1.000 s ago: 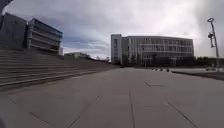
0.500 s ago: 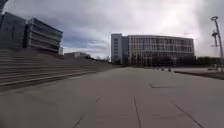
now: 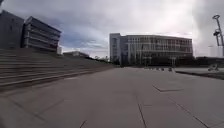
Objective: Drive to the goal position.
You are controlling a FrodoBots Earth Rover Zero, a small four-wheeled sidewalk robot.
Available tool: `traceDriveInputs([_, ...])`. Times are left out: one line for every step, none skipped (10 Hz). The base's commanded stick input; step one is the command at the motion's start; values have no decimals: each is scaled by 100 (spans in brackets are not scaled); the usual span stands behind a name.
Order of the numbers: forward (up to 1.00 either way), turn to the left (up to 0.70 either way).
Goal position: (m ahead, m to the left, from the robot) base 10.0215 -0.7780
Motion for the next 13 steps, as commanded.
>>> traceDriveInputs([70,0])
traceDriveInputs([70,0])
traceDriveInputs([70,0])
traceDriveInputs([70,0])
traceDriveInputs([70,0])
traceDriveInputs([70,0])
traceDriveInputs([70,0])
traceDriveInputs([70,-17])
traceDriveInputs([70,-24])
traceDriveInputs([70,-6])
traceDriveInputs([70,0])
traceDriveInputs([70,0])
traceDriveInputs([70,0])
